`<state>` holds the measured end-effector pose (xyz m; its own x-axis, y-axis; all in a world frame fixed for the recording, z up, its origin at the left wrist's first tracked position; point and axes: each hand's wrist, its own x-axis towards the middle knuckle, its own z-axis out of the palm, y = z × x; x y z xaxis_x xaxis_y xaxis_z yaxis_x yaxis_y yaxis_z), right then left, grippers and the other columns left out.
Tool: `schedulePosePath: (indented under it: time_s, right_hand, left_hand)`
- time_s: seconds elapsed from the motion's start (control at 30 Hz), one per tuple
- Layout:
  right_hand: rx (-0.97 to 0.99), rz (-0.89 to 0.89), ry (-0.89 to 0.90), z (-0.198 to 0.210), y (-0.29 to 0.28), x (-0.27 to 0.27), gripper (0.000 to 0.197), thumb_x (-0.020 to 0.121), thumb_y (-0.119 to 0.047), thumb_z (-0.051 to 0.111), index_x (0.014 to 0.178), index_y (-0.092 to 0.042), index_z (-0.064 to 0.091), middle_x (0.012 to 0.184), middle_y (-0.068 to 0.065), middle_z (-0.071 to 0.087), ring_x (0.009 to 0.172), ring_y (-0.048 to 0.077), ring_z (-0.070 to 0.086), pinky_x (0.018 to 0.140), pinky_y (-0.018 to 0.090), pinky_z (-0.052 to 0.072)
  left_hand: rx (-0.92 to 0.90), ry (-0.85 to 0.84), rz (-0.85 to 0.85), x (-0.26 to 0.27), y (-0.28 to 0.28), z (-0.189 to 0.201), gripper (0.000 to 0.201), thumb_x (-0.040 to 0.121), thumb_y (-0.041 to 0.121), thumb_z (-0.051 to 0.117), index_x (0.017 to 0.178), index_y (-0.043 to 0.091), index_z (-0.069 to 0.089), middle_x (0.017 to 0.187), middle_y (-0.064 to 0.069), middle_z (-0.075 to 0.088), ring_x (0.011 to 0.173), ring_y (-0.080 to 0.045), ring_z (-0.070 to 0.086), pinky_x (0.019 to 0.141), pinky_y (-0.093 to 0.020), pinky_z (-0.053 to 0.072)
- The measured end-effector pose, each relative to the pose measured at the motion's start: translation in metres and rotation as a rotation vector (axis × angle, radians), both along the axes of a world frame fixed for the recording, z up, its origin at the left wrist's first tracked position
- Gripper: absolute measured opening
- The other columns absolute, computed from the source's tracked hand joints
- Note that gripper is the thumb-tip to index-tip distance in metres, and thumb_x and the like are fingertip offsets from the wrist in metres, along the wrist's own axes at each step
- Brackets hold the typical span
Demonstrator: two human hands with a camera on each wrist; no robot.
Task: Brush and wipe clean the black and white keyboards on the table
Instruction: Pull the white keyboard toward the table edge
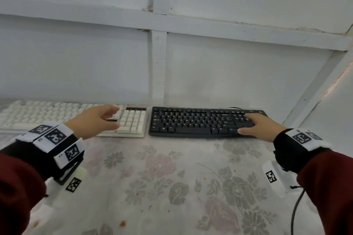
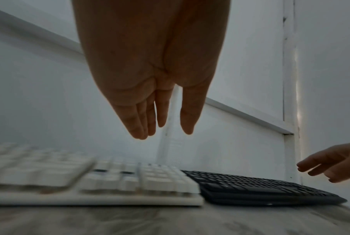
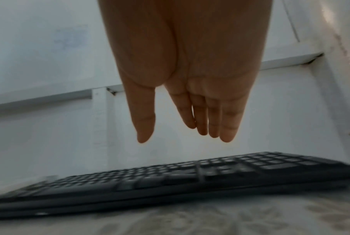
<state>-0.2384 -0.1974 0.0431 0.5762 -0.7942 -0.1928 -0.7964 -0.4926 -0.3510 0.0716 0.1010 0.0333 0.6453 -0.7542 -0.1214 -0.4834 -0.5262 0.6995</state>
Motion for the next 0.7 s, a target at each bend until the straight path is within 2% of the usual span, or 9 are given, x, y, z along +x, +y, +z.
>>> schedulePosePath:
  time_s: [0.37,0.47,0.6,0.7]
  right_hand:
    - [0.162,0.139,-0.120,-0.012,0.153,0.143,0.076,0.089,-0.034,0.063,0.149,-0.013,0.022,0.154,0.004,0.028,0.139,0.019,0.032,0.112,0.030,0.028]
    - [0.191,0.119,-0.147,-0.019,0.180,0.180,0.076,0.089,-0.033,0.063,0.149,-0.010,0.022,0.153,0.005,0.030,0.138,0.020,0.034,0.111,0.030,0.029]
    - [0.187,0.066,-0.133,-0.022,0.202,0.215,0.067,0.091,-0.031,0.061,0.144,-0.004,0.031,0.146,0.010,0.040,0.132,0.025,0.041,0.107,0.032,0.033]
    - [0.187,0.012,-0.135,-0.023,0.210,0.230,0.070,0.091,-0.027,0.061,0.146,-0.004,0.026,0.150,0.010,0.034,0.135,0.024,0.037,0.108,0.030,0.030]
  left_hand:
    - [-0.031,0.069,0.107,0.110,0.117,-0.008,0.059,0.082,0.009,0.069,0.136,0.009,0.043,0.133,-0.009,0.052,0.125,-0.024,0.048,0.105,-0.035,0.034]
    - [-0.034,0.086,0.126,0.143,0.138,-0.015,0.062,0.082,0.008,0.069,0.137,0.009,0.041,0.135,-0.011,0.050,0.127,-0.025,0.045,0.107,-0.035,0.033]
    - [-0.032,0.100,0.170,0.180,0.156,-0.025,0.063,0.084,0.008,0.067,0.140,0.007,0.037,0.138,-0.011,0.047,0.130,-0.025,0.042,0.106,-0.034,0.031]
    - [-0.061,0.131,0.225,0.202,0.166,-0.033,0.066,0.084,0.008,0.066,0.142,0.006,0.034,0.142,-0.013,0.043,0.132,-0.026,0.039,0.107,-0.036,0.030]
